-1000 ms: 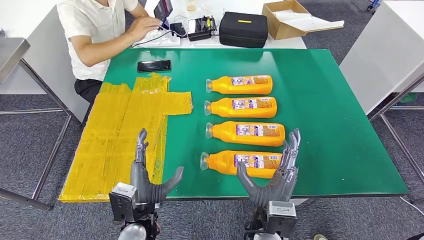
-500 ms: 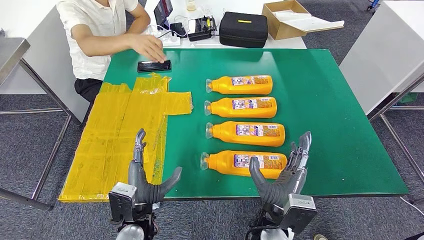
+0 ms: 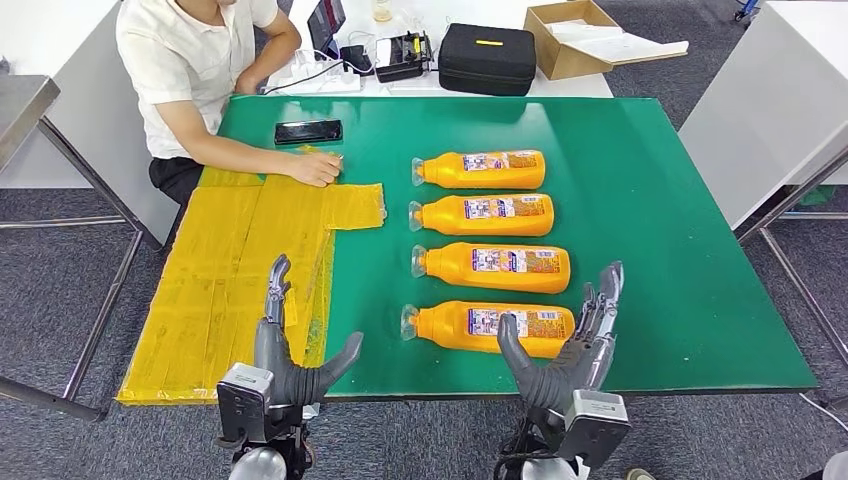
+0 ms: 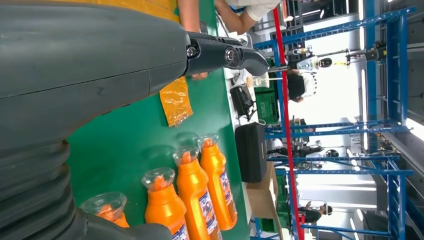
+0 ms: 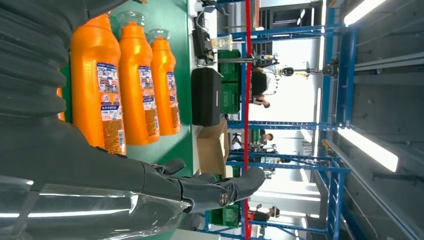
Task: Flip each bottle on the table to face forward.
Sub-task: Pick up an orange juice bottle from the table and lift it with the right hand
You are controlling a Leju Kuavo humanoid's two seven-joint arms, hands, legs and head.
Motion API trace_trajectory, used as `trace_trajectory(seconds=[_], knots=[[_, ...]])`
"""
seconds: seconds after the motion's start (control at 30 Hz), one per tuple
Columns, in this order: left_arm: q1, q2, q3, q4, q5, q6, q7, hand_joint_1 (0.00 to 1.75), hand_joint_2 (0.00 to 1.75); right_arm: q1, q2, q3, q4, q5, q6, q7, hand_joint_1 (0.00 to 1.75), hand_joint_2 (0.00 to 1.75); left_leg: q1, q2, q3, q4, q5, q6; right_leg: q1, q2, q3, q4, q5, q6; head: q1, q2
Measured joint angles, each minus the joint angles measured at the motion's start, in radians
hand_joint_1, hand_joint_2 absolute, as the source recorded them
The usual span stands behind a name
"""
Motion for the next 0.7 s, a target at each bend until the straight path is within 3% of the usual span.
trace_trajectory(seconds=[0.13,0.33,0.43,0.57,0.7], knots=[[0.002,0.0,0.002,-0.002,0.003,0.0,-0.002,0.0,1.75,0.0,-0.006,0.003,0.015,0.051,0.0,0.014,0.0,1.75,0.0,0.0,0.0,0.0,0.0,0.0,0.0,0.0,0.0,0.0,0.0,0.0,0.0,0.0],[0.024,0.0,0.007,-0.007,0.034,0.008,-0.026,0.0,1.75,0.011,-0.086,0.022,0.12,0.479,-0.004,0.18,0.0,1.75,0.0,0.0,0.0,0.0,0.0,0.0,0.0,0.0,0.0,0.0,0.0,0.0,0.0,0.0],[0.031,0.0,0.01,-0.006,0.049,0.009,-0.032,0.0,1.75,0.018,-0.141,0.022,0.181,0.613,-0.005,0.258,0.0,1.75,0.0,0.0,0.0,0.0,0.0,0.0,0.0,0.0,0.0,0.0,0.0,0.0,0.0,0.0],[0.029,-0.001,0.013,-0.001,0.066,0.004,-0.034,0.0,1.75,-0.002,-0.205,0.025,0.271,0.687,-0.006,0.327,0.0,1.75,0.0,0.0,0.0,0.0,0.0,0.0,0.0,0.0,0.0,0.0,0.0,0.0,0.0,0.0],[0.02,-0.005,0.012,0.012,0.074,-0.004,-0.035,0.0,1.75,-0.034,-0.237,0.034,0.34,0.723,-0.006,0.354,0.0,1.75,0.0,0.0,0.0,0.0,0.0,0.0,0.0,0.0,0.0,0.0,0.0,0.0,0.0,0.0]])
